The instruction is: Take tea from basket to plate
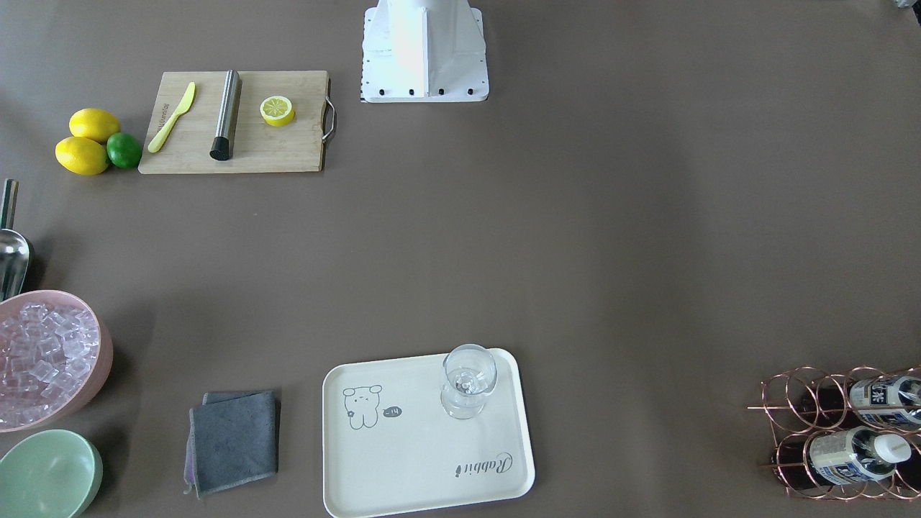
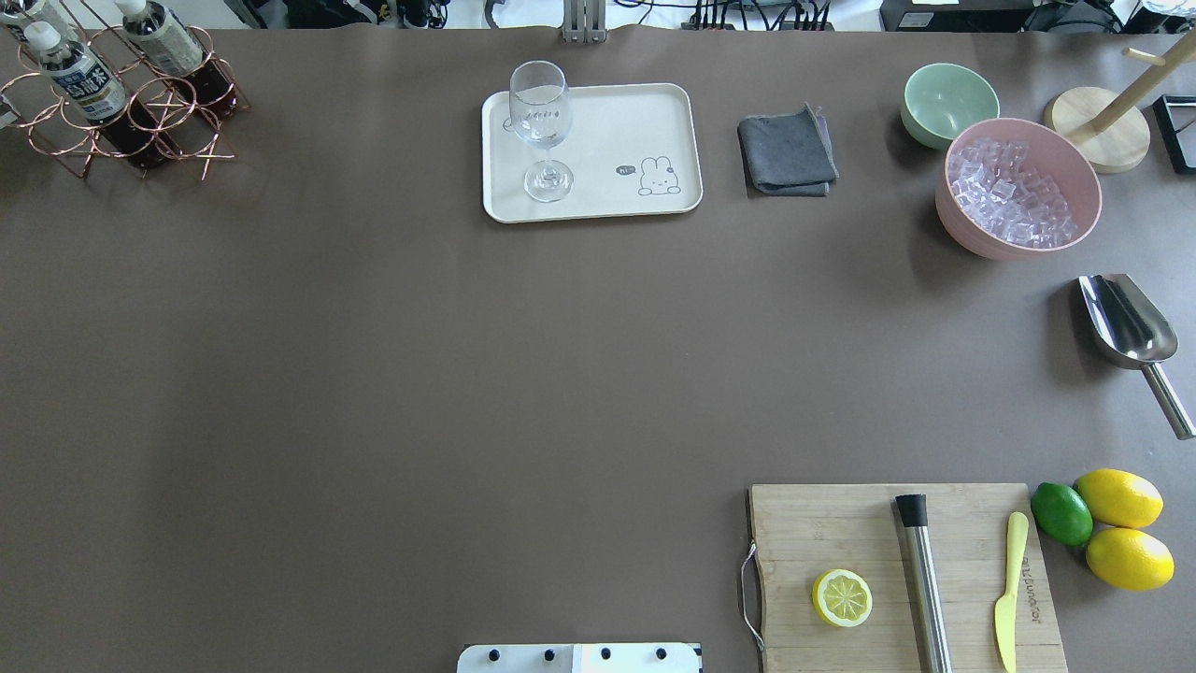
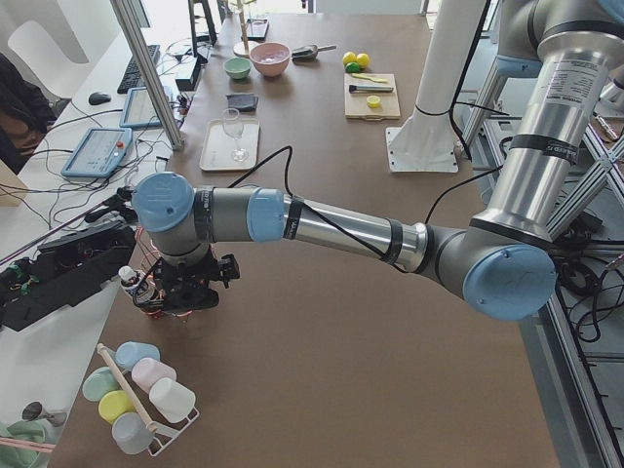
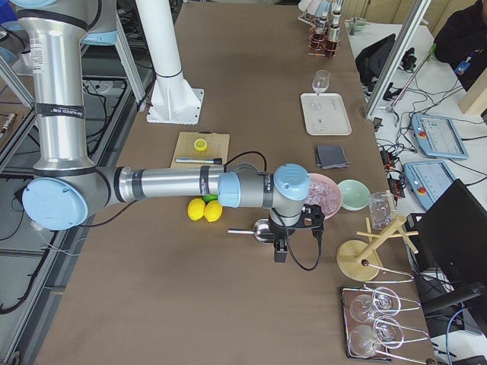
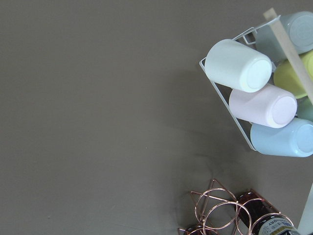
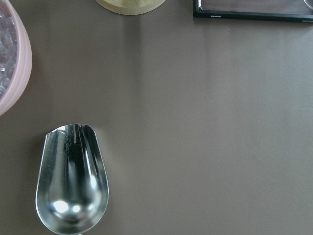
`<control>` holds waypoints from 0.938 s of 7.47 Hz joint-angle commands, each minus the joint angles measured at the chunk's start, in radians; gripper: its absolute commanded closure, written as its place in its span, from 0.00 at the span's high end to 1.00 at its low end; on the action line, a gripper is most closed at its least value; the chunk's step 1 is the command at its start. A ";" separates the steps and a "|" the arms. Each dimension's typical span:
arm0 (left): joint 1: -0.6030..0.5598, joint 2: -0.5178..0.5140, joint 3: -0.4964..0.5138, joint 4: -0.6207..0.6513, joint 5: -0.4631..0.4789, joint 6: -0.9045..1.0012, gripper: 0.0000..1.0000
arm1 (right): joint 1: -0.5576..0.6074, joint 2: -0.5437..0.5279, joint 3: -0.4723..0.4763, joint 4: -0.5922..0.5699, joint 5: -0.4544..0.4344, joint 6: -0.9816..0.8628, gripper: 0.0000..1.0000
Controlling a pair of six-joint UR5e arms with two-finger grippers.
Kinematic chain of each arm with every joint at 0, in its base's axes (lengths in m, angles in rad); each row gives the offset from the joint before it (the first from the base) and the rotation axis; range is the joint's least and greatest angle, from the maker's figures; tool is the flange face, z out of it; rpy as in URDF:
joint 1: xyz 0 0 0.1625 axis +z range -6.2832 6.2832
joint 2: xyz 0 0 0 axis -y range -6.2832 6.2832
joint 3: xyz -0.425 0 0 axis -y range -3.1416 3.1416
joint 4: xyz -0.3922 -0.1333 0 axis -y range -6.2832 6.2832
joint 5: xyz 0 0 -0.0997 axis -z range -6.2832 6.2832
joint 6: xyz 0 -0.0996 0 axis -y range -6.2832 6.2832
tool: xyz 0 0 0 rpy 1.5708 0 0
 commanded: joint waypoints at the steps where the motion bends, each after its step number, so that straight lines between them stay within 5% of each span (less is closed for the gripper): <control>1: 0.023 -0.038 -0.003 0.091 -0.002 -0.059 0.99 | -0.001 0.000 0.000 0.000 -0.001 0.001 1.00; 5: 0.054 -0.164 0.139 0.089 0.008 -0.024 0.99 | -0.001 0.001 0.002 0.006 0.010 0.001 1.00; 7: 0.106 -0.228 0.199 0.090 0.007 -0.022 0.99 | -0.089 0.011 0.032 0.008 0.010 0.004 1.00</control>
